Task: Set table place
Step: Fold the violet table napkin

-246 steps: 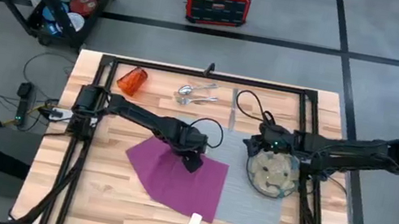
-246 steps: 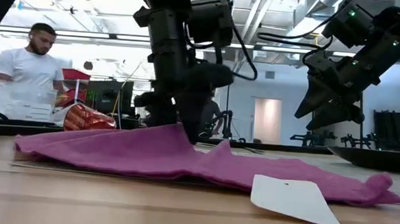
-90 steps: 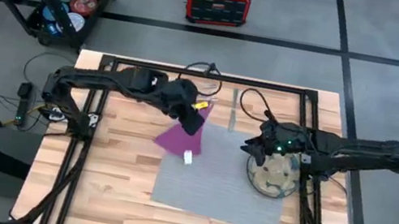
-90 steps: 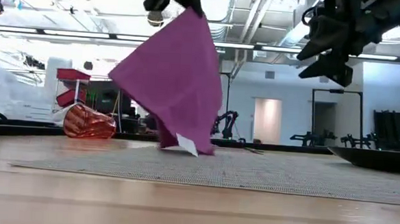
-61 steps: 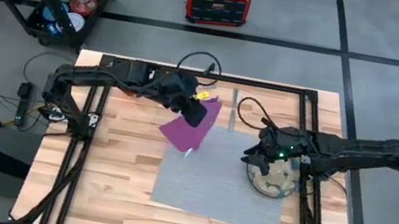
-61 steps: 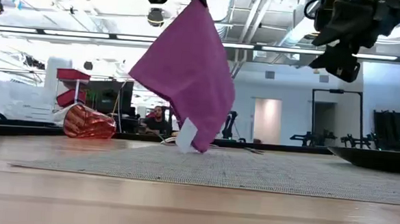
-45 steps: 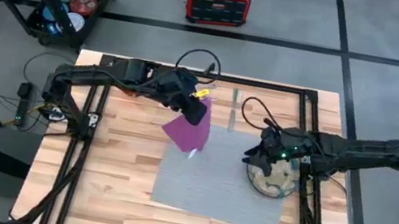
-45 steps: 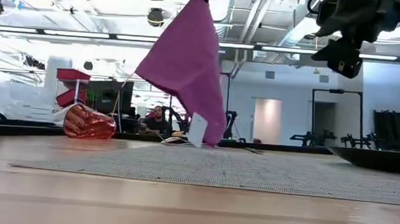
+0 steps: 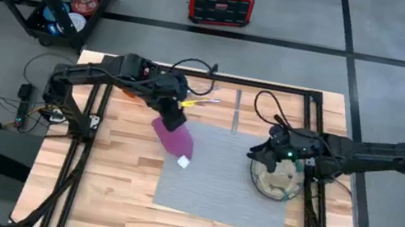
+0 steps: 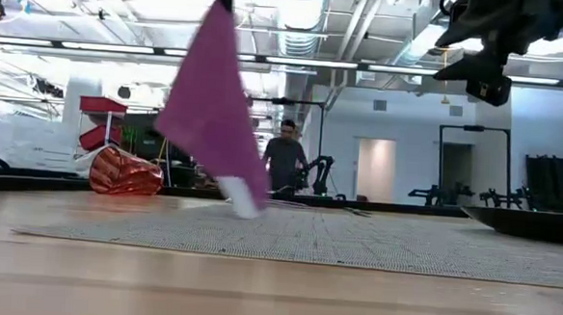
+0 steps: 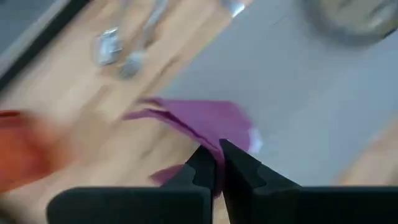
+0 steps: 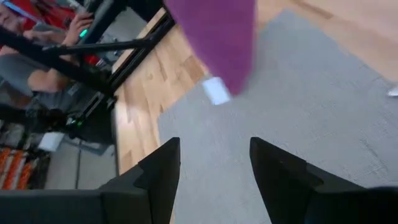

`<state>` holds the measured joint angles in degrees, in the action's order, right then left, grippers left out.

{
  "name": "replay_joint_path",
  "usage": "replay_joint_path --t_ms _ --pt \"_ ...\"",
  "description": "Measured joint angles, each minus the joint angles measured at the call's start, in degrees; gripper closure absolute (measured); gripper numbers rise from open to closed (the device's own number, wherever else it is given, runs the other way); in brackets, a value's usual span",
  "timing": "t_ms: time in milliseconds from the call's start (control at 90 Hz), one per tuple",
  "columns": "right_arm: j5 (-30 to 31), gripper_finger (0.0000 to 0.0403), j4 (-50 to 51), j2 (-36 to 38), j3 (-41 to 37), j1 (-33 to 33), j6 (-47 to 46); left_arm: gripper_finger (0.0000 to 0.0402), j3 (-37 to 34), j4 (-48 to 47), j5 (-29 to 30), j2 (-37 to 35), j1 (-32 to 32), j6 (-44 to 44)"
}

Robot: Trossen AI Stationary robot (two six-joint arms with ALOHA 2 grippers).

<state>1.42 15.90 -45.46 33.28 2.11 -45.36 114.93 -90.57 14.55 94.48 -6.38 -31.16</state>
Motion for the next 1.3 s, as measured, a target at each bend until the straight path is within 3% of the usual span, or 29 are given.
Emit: replay_joint_path --t_ms 222,411,500,622,722,911,1133,1300 --pt "1.4 0.0223 -0.2 -1.8 0.0 0.0 -2.6 0.0401 1.7 0.5 2.3 -7.5 -6.2 0.3" --pt "1.4 0.0223 0.0 -1.8 0.0 0.0 -2.8 0.0401 -4.3 3.4 1.0 -7.3 -1.3 -3.6" --pt "1.4 0.0223 0.0 -1.9 0.0 0.0 -2.6 0.0401 -12.7 11.6 -2.9 -4.6 2.7 -3.6" --pt "1.4 0.0223 0.2 -1.8 0.0 0.0 -2.2 0.0401 -25.4 32.8 -13.5 1.8 6.9 -2.6" --pt "1.4 0.0223 0.4 -1.9 0.0 0.0 -2.2 0.0401 -30.0 43.4 -21.1 8.5 9.1 -4.4" --pt "1.4 0.0223 0.4 -1.9 0.0 0.2 -2.3 0.0401 -28.8 46.1 -22.9 15.5 13.1 -7.1" --pt "1.4 0.0223 0.3 -1.9 0.0 0.2 -1.3 0.0401 -28.3 48.4 -24.5 14.6 14.0 -9.3" --pt "1.4 0.0223 0.3 -1.9 0.0 0.1 -0.8 0.0401 -24.8 47.7 -20.3 10.4 13.9 -9.0"
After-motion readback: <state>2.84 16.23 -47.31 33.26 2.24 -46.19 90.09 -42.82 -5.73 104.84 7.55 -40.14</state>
